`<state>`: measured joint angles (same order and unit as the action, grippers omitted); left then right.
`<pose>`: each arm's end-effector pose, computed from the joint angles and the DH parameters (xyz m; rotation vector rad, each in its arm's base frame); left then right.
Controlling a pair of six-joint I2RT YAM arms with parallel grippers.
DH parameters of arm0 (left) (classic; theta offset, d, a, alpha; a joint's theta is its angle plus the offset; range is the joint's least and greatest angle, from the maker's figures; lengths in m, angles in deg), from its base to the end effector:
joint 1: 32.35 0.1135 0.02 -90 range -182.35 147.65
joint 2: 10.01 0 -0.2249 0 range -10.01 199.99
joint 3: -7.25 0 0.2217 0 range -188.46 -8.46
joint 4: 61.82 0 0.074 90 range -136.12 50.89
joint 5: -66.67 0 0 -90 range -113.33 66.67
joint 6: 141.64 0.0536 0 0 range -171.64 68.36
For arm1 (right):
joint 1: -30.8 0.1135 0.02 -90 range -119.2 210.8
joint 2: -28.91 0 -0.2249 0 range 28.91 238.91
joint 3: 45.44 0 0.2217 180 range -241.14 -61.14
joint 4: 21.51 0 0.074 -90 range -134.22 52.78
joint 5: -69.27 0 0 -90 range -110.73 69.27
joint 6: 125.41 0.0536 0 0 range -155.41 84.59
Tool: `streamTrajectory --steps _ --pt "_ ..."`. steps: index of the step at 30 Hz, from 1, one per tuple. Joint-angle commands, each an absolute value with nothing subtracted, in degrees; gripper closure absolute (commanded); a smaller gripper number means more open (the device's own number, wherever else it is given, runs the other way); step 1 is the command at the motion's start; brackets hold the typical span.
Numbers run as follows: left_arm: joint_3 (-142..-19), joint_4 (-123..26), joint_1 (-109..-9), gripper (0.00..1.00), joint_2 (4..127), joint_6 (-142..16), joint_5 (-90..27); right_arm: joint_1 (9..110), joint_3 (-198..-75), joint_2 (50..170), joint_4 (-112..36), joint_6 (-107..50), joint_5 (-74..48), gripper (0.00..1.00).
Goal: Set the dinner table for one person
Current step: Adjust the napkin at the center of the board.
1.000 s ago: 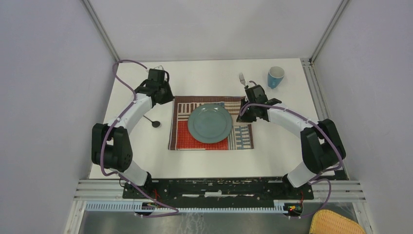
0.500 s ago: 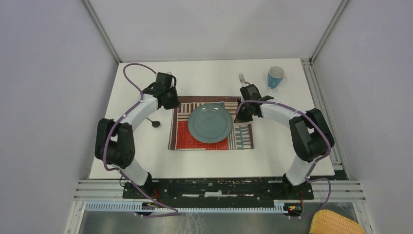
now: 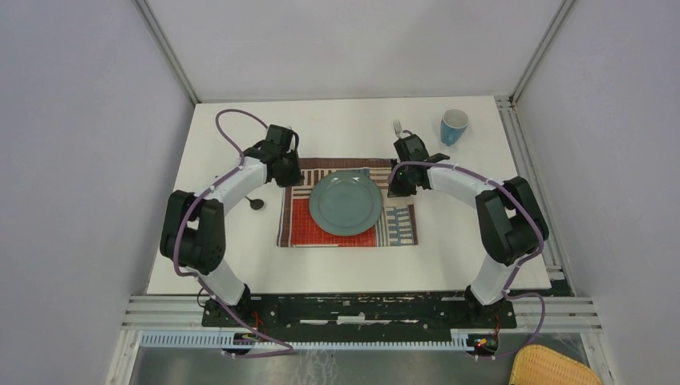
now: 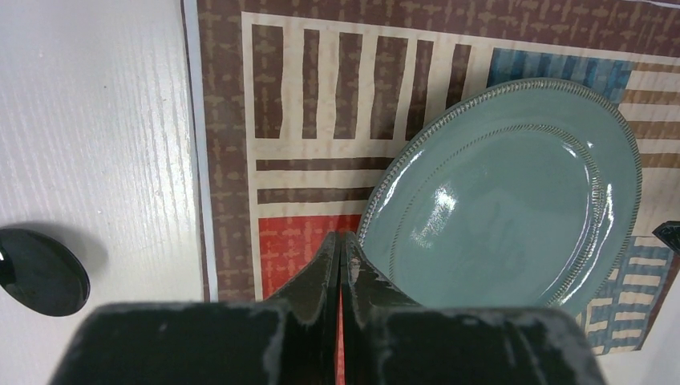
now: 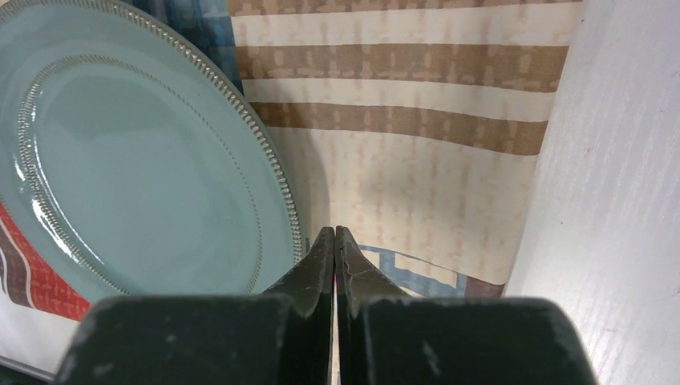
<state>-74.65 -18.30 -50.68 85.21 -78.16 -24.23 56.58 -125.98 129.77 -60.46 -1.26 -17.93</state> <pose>0.3092 -0.1033 0.1796 -0.1792 2.5886 -0.3136 0.3009 0.1482 0.1478 0.1769 2.6635 0.4229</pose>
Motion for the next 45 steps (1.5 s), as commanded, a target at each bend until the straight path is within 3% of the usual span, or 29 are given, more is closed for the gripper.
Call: streamTrajectory --steps 1,23,45 --pt "-74.89 -18.10 -51.22 0.96 86.25 -79.11 -25.24 56.74 -128.18 130.60 -60.67 -1.96 -19.41 1.00" --pt "-72.86 -21.08 -51.46 0.96 89.42 -86.80 -19.64 60.65 -137.10 132.52 -61.63 -3.79 -16.43 1.00" --pt "-74.45 -20.30 -51.58 0.97 91.23 -84.39 -20.09 60.31 -125.19 127.23 -62.93 0.23 -28.99 1.00"
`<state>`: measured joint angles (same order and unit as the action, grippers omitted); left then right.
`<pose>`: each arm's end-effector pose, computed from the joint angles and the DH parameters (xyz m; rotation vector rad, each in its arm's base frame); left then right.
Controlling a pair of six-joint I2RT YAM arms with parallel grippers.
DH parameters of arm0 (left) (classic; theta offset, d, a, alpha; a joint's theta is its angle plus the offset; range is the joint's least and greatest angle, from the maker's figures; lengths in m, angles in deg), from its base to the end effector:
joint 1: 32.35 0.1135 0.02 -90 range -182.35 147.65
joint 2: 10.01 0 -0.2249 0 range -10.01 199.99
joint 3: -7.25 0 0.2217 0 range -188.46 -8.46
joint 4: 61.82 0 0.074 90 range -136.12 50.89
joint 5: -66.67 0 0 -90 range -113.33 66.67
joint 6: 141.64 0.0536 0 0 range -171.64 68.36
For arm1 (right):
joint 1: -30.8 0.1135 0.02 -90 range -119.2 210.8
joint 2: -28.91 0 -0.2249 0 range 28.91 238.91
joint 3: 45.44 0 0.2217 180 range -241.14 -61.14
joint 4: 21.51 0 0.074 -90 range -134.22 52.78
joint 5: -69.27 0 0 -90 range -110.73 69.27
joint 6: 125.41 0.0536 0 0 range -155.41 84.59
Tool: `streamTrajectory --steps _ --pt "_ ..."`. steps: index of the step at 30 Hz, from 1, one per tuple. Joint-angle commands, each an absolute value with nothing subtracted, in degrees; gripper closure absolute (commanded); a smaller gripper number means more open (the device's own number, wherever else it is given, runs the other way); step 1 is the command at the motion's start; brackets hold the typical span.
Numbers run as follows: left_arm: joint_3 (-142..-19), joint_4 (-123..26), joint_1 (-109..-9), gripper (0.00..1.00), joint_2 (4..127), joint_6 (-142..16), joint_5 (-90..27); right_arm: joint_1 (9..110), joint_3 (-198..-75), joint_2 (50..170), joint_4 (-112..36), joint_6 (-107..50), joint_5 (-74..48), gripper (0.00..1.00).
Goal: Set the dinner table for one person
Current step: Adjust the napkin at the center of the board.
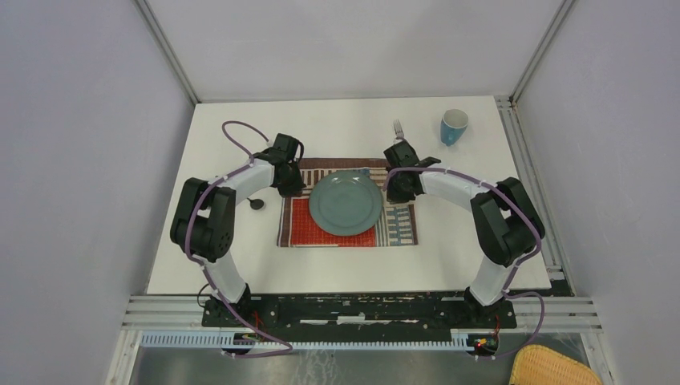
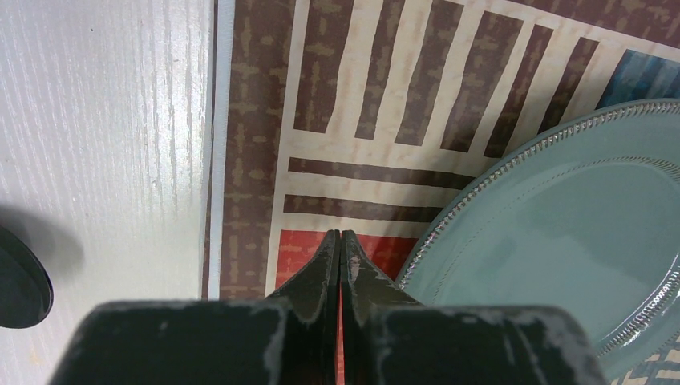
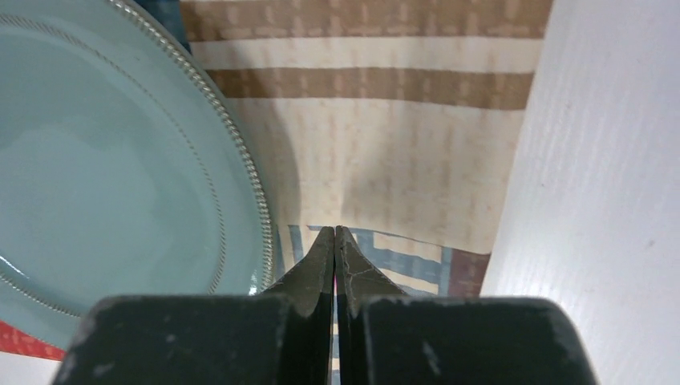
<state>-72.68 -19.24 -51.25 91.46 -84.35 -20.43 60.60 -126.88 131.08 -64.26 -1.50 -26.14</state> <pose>0.3099 -0.1032 0.1378 -0.3409 2.6842 -0.2090 0.2903 0.1604 0.1409 0.1264 2.6878 0.2267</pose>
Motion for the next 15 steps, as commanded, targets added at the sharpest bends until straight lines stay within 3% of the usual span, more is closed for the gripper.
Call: streamTrajectory --steps 1,15 --pt "-74.53 -20.20 -51.53 0.97 91.24 -84.34 -20.06 60.23 -124.75 127.06 -62.93 0.26 -29.04 1.00" --pt "-76.23 -20.10 -51.75 0.95 94.30 -84.16 -21.56 60.10 -122.55 129.20 -61.08 0.86 -27.10 1.00"
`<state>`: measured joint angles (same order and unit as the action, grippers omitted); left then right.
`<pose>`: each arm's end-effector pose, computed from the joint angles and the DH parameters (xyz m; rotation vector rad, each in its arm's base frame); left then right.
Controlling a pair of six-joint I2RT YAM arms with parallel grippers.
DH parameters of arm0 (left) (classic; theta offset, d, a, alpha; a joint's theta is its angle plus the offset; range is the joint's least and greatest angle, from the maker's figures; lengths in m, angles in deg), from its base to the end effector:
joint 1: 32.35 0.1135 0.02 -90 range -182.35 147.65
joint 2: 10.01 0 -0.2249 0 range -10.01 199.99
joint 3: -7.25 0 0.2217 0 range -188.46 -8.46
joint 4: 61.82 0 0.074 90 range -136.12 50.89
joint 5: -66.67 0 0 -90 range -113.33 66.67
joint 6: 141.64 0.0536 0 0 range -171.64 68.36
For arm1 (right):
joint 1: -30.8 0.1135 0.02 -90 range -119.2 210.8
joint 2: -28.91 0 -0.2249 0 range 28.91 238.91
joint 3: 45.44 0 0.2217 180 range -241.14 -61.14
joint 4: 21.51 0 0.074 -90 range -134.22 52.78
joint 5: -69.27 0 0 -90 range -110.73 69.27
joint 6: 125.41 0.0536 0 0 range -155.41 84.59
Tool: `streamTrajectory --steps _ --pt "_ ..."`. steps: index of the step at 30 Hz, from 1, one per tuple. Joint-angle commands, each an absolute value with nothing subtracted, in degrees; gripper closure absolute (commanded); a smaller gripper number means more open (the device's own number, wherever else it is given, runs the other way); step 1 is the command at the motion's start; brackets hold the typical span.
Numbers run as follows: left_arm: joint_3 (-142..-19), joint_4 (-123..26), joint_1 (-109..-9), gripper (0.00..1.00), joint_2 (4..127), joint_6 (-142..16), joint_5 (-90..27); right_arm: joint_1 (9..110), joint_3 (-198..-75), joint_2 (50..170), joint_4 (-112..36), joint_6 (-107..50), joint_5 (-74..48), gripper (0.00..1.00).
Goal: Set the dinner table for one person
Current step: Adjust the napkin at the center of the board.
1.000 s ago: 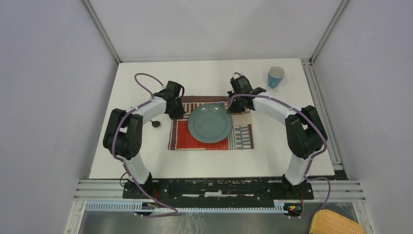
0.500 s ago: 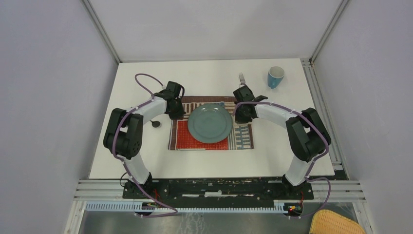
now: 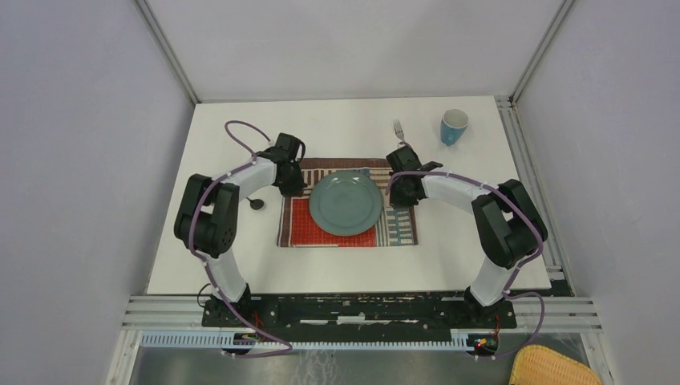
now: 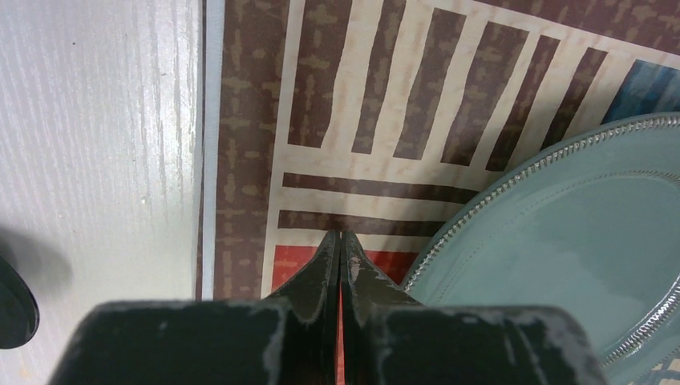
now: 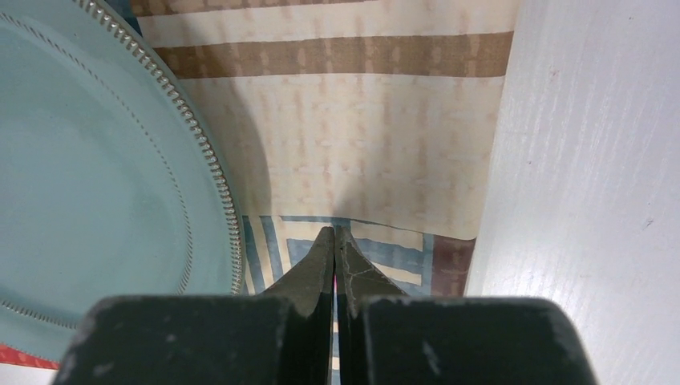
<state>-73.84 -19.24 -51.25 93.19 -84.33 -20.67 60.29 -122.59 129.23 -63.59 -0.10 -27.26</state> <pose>0.3142 -0.1050 0.1337 -0.3402 2.6951 -0.2086 0.2793 0.1509 0.1320 0.1715 2.7055 0.1881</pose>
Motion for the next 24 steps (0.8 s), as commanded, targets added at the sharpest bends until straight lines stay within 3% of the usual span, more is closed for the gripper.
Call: streamTrajectory --steps 1,24 --pt "-76.49 -20.10 -51.77 0.95 94.62 -84.12 -21.65 60.07 -122.69 129.53 -60.95 0.88 -26.88 1.00" --pt "-80.88 -18.43 -55.22 0.95 98.03 -83.15 -23.06 60.07 -124.04 132.71 -60.20 1.91 -24.67 1.00"
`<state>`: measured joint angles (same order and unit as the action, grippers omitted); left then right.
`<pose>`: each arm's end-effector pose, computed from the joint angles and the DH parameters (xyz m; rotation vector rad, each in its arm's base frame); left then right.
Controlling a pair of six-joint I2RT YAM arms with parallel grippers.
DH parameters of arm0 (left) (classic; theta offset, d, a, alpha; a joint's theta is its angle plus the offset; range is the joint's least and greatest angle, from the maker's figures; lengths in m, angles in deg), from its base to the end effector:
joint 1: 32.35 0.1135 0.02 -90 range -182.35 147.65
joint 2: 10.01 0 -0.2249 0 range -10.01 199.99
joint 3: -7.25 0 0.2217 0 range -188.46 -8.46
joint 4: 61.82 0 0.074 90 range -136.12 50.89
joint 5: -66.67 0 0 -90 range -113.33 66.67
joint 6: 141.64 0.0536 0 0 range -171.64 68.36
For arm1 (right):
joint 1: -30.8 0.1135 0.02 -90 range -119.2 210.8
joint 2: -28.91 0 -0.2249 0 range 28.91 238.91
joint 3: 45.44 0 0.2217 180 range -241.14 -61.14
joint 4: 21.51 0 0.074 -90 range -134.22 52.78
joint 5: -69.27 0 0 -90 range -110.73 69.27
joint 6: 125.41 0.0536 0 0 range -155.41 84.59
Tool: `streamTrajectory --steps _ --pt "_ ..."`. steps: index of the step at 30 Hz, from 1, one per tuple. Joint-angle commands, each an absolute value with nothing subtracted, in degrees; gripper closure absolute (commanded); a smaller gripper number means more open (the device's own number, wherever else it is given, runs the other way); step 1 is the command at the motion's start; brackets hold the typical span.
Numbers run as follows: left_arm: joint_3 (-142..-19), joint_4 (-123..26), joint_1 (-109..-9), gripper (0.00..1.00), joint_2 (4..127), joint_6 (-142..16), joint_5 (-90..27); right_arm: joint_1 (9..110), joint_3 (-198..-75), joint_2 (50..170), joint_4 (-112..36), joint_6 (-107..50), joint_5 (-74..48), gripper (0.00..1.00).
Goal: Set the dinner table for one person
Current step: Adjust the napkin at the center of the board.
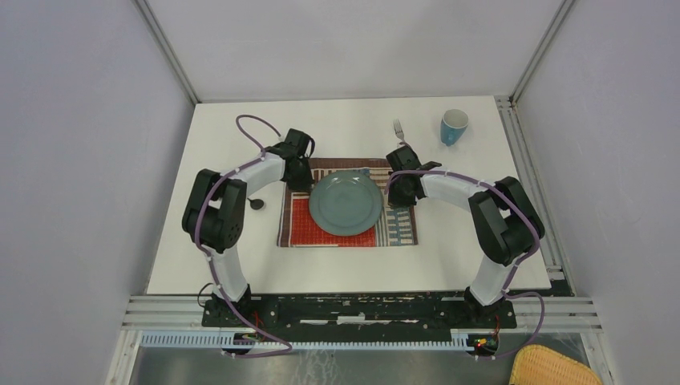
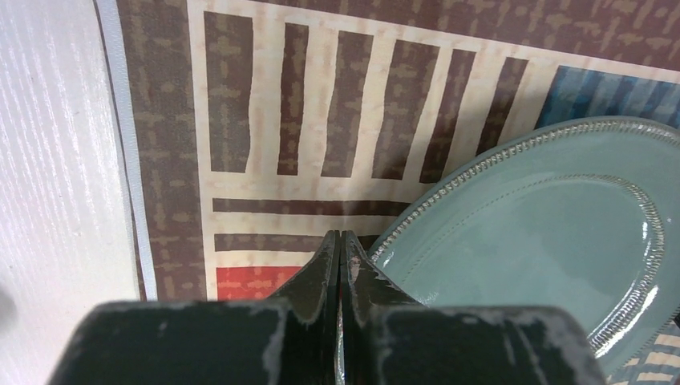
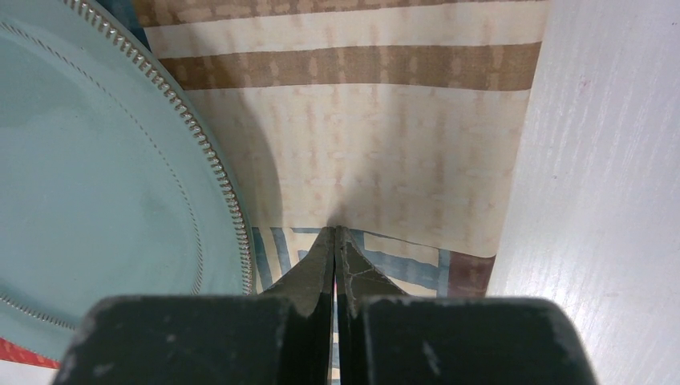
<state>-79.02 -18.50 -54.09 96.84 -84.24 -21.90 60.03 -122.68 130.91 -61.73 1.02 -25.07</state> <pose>0.3246 -0.1280 0.1362 -0.2646 2.7007 -0.2571 0.2830 0.1537 0.1251 0.1939 2.7174 0.2410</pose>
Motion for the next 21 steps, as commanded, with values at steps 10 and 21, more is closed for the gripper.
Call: streamTrajectory --steps 10,21 --pt "-81.63 -18.39 -56.46 0.95 98.61 -83.19 -24.64 60.08 -124.71 133.39 -60.38 1.83 -24.47 1.00" --pt "-82.38 -17.70 -57.15 0.95 99.06 -82.95 -23.51 60.09 -124.87 133.68 -60.28 1.94 -24.29 1.00"
